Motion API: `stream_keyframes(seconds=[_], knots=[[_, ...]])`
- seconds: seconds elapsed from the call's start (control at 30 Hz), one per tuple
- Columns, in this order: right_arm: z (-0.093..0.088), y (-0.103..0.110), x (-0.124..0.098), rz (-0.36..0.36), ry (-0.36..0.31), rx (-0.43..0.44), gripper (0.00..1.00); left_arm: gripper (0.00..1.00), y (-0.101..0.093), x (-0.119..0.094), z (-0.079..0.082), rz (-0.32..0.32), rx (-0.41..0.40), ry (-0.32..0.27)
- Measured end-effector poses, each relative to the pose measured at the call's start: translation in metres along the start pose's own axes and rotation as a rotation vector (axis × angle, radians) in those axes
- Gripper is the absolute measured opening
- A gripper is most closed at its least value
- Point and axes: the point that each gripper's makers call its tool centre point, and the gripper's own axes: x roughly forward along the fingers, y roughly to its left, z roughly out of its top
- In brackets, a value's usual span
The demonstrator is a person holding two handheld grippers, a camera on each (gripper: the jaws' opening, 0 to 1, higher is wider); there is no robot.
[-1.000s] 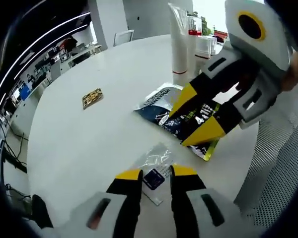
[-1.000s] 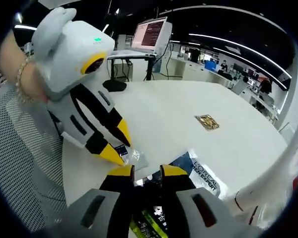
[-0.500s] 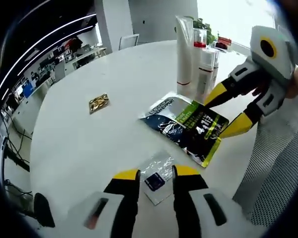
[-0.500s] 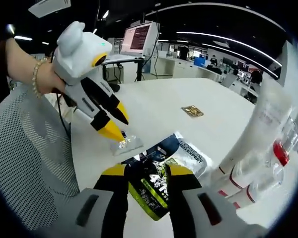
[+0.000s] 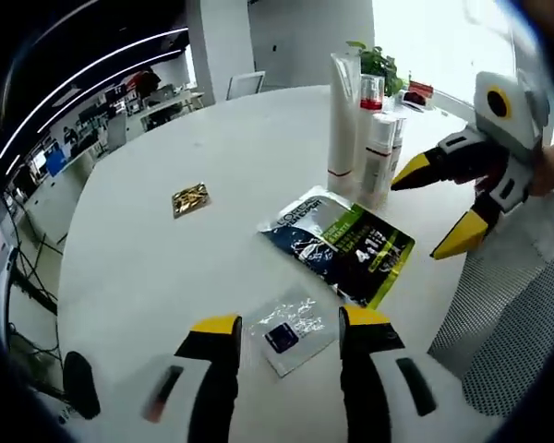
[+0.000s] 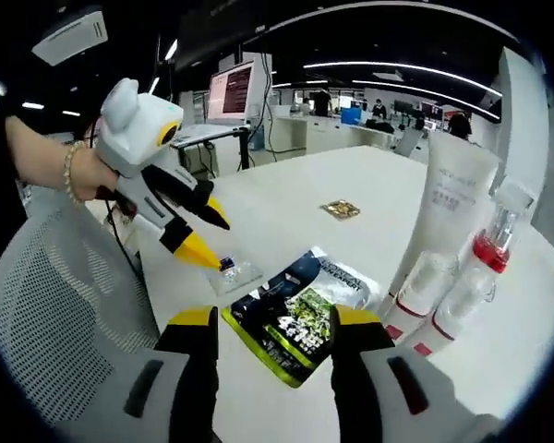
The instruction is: Arrange the skincare products in the storage area until every visible bottle or jar stands upright without overlapping.
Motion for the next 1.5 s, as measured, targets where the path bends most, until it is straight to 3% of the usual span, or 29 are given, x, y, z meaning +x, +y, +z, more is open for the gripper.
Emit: stream_keyframes(seconds=[0.37,0.57,0.77,1.2,1.5], knots=[[0.024,-0.02,-0.041,-0.112,-0.115,0.099,0.67,0.6,0.007,-0.029,0.004,0.014,-0.115,-0.049],[0.022,-0.036,-0.055,-0.176,-0.127,0.122,0.85,0.71,0.005,-0.041,0.009,0.002,-0.168,-0.081],[0.016,-0.046,-0.066,-0.214,-0.131,0.141,0.93,0.83,-0.002,-0.051,0.016,-0.023,-0.195,-0.111],[0.004,-0.051,-0.081,-0.248,-0.132,0.192,1.0,0.98,-0.004,-0.065,0.013,-0.03,-0.216,-0.151],[0.001,-0.056,-0.083,-0.265,-0.139,0.208,1.0,0.99,-0.007,-0.067,-0.005,-0.028,-0.227,-0.13]])
